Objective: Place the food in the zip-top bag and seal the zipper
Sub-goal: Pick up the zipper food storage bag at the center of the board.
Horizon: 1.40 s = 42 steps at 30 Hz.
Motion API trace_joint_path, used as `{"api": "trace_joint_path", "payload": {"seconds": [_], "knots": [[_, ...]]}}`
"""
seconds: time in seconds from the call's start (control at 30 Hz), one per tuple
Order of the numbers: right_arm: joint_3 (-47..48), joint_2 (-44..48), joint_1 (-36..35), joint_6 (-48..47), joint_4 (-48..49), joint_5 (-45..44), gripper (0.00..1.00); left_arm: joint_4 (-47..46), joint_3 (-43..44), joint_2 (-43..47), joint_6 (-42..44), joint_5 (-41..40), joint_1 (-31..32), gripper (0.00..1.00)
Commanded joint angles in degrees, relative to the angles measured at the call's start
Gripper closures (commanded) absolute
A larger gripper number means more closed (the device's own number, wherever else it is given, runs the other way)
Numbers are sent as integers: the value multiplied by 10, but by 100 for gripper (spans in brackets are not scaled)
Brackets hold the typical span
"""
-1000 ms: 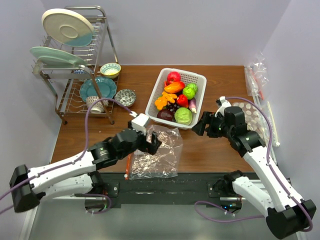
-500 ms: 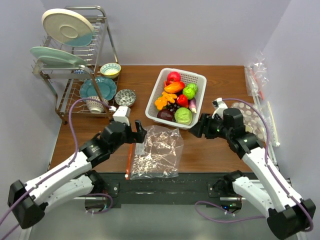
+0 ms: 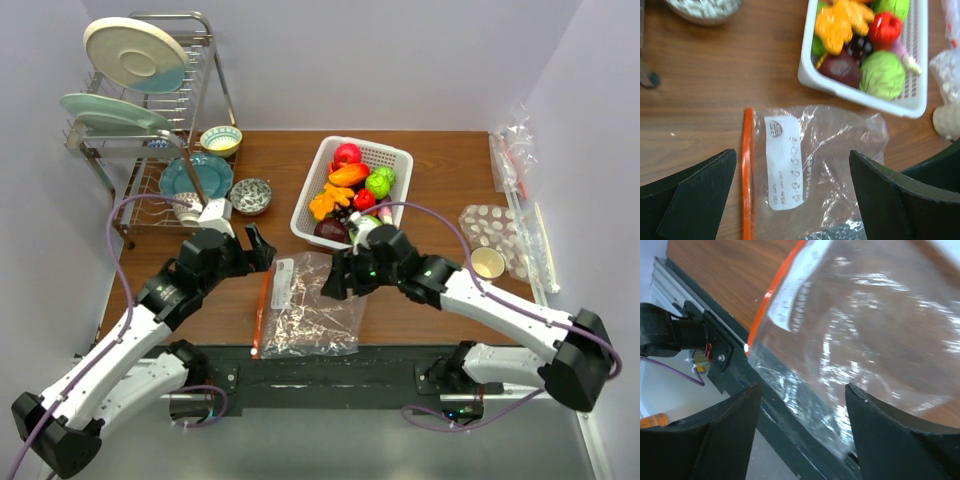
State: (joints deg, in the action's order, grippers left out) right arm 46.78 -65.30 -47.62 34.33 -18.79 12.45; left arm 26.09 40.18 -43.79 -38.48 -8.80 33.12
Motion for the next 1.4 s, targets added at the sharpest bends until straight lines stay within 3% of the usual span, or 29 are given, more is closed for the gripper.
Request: {"api": "trace_joint_path", "payload": {"seconds": [0.0, 0.13, 0.33, 0.5, 0.6, 0.8, 0.9, 0.93, 1.0, 1.03, 1.37], "knots": [[43, -55, -105, 57, 62, -123, 25, 65, 84, 22, 15, -98, -4, 0], [89, -132, -173, 98, 58, -211, 15, 82, 117, 53, 39, -126, -4, 0], [200, -240, -255, 108, -37, -405, 13, 110, 156, 75, 84, -150, -4, 0], [262, -332, -261, 105, -69, -423, 18, 112, 145, 102, 95, -165, -4, 0], [287, -382, -261, 108, -84, -427, 27, 111, 138, 109, 102, -163, -4, 0], [317, -454, -261, 108, -100, -421, 29, 111, 119, 113, 108, -157, -4, 0], [312, -468, -262, 110, -92, -408, 42, 102, 104, 114, 109, -149, -4, 0], [310, -467, -261, 106, -88, -403, 58, 97, 100, 114, 109, -147, -4, 0], [299, -454, -261, 101, -77, -386, 77, 93, 90, 110, 107, -140, -4, 0], [293, -446, -261, 95, -71, -380, 97, 92, 87, 109, 106, -138, -4, 0], [179, -274, -251, 84, 3, -351, 100, 77, 54, 88, 100, -106, -4, 0]]}}
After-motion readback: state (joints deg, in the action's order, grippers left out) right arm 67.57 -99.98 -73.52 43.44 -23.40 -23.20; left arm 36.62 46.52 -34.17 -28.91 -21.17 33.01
